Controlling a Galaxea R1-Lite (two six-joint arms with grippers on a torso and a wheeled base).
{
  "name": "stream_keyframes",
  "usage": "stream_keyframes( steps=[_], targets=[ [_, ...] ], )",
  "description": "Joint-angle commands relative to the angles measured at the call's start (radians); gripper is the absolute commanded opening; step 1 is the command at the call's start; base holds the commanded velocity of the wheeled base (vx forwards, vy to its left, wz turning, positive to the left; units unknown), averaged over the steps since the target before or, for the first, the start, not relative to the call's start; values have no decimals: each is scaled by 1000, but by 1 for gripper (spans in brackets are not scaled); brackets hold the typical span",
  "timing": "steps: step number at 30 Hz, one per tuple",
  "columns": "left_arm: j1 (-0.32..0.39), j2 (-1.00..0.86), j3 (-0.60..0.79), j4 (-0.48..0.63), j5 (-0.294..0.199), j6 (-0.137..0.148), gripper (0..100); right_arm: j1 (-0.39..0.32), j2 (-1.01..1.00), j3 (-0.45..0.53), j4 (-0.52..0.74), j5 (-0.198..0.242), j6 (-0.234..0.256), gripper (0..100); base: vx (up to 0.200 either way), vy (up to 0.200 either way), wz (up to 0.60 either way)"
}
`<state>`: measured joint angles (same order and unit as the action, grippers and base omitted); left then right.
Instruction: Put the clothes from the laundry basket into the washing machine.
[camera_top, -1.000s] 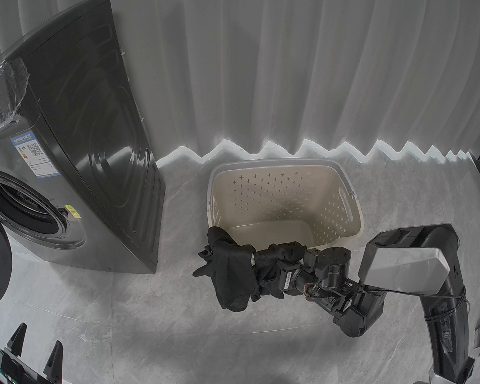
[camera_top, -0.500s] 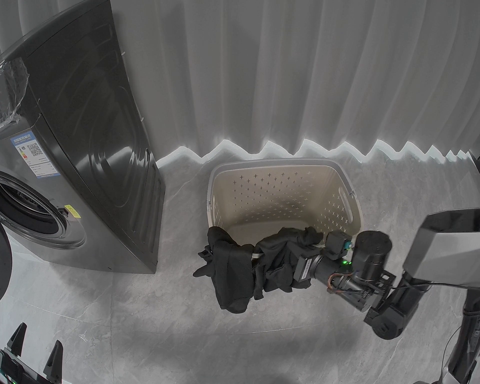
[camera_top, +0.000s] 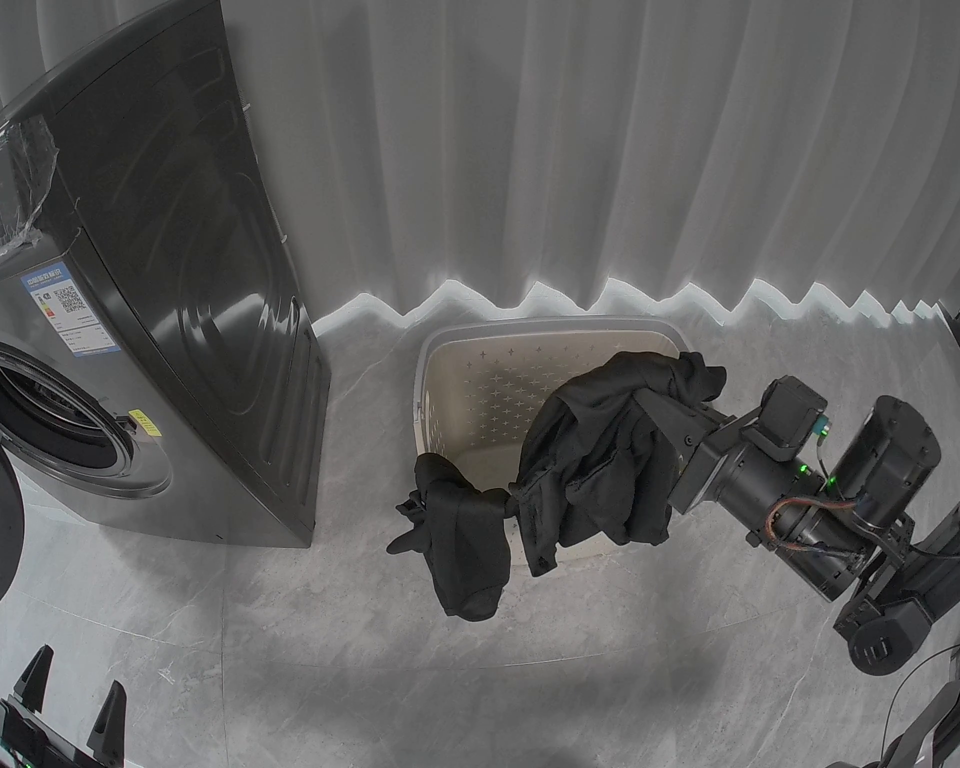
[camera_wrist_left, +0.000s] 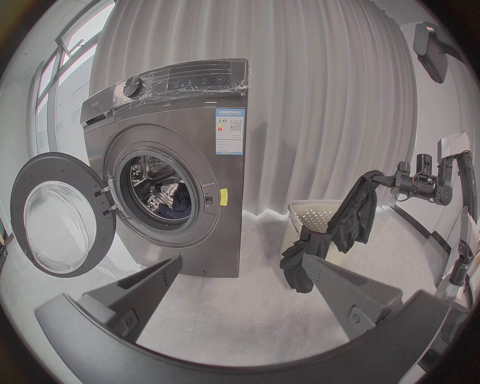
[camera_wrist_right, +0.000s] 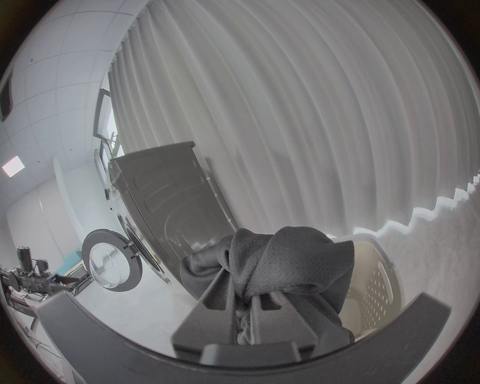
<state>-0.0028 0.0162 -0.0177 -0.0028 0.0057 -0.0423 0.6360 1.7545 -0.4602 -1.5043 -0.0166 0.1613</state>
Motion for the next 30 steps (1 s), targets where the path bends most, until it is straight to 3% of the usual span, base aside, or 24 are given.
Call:
stream_keyframes(
  steps=[1,15,21,30],
  targets=[
    [0,-7,16,0,0,2,100,18,-84,12,13,1,-5,0,-200,0,0],
    [-2,-4,16,0,0,1,100,18,-82,37,2,3,-8,0,-200,0,0],
    [0,-7,16,0,-1,-1,100,19,-82,35,2,6,-3,0,0,0,0],
    [-2,-7,16,0,-1,1,100,25,-85,35,-1,4,-6,0,0,200,0]
  ],
)
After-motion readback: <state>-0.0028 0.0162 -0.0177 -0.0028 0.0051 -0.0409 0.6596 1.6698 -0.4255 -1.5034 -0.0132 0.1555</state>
